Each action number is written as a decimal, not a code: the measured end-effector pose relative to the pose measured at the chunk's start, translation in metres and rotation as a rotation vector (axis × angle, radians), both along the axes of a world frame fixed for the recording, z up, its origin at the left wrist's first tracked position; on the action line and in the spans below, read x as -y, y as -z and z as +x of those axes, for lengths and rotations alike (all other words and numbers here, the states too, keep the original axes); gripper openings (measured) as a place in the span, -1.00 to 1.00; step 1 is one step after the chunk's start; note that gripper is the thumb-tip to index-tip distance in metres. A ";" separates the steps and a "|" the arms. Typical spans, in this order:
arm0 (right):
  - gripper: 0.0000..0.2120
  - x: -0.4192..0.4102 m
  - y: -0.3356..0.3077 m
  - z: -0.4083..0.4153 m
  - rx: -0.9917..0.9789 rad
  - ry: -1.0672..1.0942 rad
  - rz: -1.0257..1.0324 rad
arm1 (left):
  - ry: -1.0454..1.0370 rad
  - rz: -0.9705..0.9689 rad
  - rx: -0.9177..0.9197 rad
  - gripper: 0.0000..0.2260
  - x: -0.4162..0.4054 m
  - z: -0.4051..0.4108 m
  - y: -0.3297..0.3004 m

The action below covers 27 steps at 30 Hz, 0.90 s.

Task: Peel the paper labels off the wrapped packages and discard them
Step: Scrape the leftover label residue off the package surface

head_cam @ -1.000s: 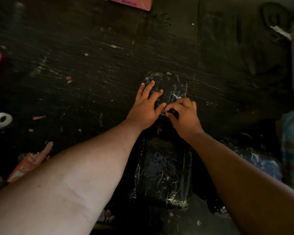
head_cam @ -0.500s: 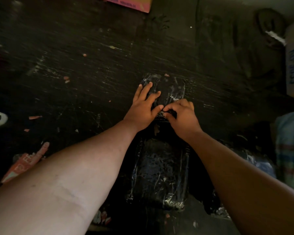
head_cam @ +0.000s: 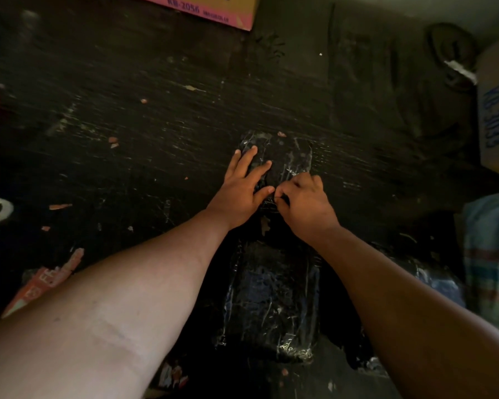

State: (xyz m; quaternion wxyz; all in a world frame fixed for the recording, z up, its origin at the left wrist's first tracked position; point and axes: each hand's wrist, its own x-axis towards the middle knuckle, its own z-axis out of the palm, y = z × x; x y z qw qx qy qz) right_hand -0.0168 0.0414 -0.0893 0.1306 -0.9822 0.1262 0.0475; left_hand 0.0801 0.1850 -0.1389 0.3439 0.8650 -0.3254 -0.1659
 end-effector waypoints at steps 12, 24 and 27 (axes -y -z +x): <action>-0.85 0.000 0.001 -0.003 0.011 0.038 0.072 | 0.078 0.042 -0.035 -0.45 -0.004 0.005 0.000; -0.89 0.005 -0.006 0.002 -0.033 0.039 0.117 | 0.135 0.099 -0.079 -0.42 -0.007 0.008 -0.006; -0.83 0.006 -0.006 0.002 -0.032 0.046 0.139 | 0.153 0.105 -0.092 -0.40 -0.008 0.010 -0.008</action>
